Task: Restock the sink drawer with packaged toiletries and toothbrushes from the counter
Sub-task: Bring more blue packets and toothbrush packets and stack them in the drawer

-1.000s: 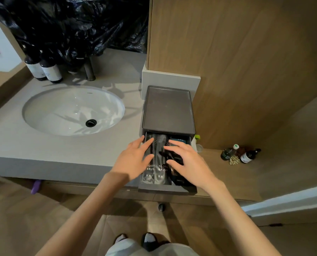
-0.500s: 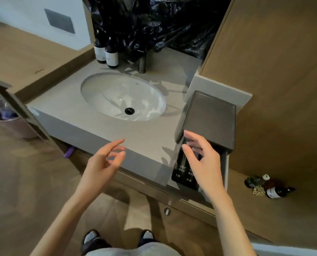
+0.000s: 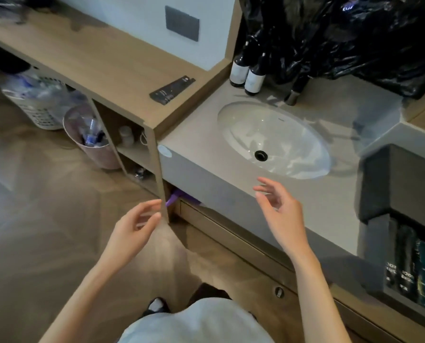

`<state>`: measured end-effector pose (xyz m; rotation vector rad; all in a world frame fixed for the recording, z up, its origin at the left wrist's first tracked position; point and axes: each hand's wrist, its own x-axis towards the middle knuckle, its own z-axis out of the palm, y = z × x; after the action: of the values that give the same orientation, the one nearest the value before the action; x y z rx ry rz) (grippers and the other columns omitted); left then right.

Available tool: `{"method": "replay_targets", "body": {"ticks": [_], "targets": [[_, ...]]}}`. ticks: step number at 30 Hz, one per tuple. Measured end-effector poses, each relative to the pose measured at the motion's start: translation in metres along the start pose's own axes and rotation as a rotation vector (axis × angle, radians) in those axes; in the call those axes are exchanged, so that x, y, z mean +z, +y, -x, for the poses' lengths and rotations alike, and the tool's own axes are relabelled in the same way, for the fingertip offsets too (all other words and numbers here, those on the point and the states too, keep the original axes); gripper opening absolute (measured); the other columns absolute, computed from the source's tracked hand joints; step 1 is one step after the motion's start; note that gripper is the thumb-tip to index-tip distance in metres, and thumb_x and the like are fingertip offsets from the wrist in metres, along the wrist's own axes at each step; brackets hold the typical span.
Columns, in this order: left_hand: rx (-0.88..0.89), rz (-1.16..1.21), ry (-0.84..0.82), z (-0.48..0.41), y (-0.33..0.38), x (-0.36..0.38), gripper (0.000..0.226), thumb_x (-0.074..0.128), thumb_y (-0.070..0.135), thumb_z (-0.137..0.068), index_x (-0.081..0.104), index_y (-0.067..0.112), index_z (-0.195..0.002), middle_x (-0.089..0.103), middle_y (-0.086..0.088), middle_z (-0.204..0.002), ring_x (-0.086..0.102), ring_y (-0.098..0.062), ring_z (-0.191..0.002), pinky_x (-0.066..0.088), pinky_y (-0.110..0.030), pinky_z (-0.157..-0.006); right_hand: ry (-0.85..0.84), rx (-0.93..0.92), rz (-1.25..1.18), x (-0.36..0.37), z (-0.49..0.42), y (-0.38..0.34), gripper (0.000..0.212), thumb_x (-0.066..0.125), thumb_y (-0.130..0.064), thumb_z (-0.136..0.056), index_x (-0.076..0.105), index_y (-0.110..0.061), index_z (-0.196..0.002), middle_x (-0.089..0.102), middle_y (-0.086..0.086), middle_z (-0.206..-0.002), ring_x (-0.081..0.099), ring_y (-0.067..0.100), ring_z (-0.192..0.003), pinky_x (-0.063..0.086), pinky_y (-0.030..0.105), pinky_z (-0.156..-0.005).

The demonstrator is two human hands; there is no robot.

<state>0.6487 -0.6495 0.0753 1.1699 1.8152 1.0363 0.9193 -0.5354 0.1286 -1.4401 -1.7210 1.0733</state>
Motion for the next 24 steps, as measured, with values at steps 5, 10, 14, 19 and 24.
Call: {"method": "replay_targets", "body": {"ticks": [5, 10, 14, 19, 24], "targets": [[0.017, 0.007, 0.084, -0.068, -0.008, -0.085, 0.032, 0.059, 0.017, -0.092, 0.06, 0.023, -0.123, 0.067, 0.005, -0.116, 0.063, -0.014, -0.104, 0.045, -0.026, -0.092, -0.007, -0.019, 0.034, 0.06, -0.048, -0.047, 0.029, 0.057, -0.023, -0.094, 0.059, -0.034, -0.121, 0.065, -0.021, -0.106, 0.059, -0.003, -0.096, 0.044, 0.008, -0.081], [0.066, 0.004, 0.066, -0.153, -0.013, -0.134, 0.032, 0.058, 0.019, -0.093, 0.059, 0.027, -0.124, 0.068, 0.006, -0.112, 0.063, -0.008, -0.105, 0.046, -0.024, -0.093, 0.014, -0.064, 0.078, 0.119, -0.11, -0.082, 0.032, 0.057, -0.022, -0.094, 0.057, -0.035, -0.123, 0.061, -0.026, -0.112, 0.056, -0.005, -0.096, 0.044, 0.004, -0.079], [0.151, -0.037, 0.044, -0.236, -0.017, -0.156, 0.033, 0.058, 0.021, -0.093, 0.059, 0.024, -0.125, 0.068, 0.007, -0.113, 0.063, -0.007, -0.103, 0.047, -0.02, -0.089, 0.118, -0.149, 0.118, 0.175, -0.168, -0.102, 0.035, 0.055, -0.019, -0.094, 0.055, -0.034, -0.126, 0.058, -0.022, -0.115, 0.056, 0.001, -0.097, 0.046, 0.01, -0.084], [0.179, -0.093, 0.082, -0.35, -0.02, -0.182, 0.036, 0.061, 0.02, -0.09, 0.059, 0.022, -0.126, 0.068, 0.01, -0.103, 0.063, 0.001, -0.092, 0.052, -0.016, -0.082, 0.147, -0.191, 0.224, 0.243, -0.252, -0.122, 0.038, 0.054, -0.021, -0.095, 0.05, -0.033, -0.131, 0.056, -0.017, -0.118, 0.056, 0.005, -0.099, 0.051, 0.027, -0.089], [0.138, -0.15, 0.018, -0.445, -0.028, -0.195, 0.038, 0.062, 0.028, -0.09, 0.057, 0.024, -0.127, 0.067, 0.008, -0.105, 0.063, -0.004, -0.092, 0.053, -0.025, -0.079, 0.139, -0.168, 0.35, 0.295, -0.331, -0.126, 0.038, 0.053, -0.017, -0.095, 0.051, -0.028, -0.131, 0.057, -0.012, -0.123, 0.054, 0.008, -0.108, 0.045, 0.022, -0.092]]}}
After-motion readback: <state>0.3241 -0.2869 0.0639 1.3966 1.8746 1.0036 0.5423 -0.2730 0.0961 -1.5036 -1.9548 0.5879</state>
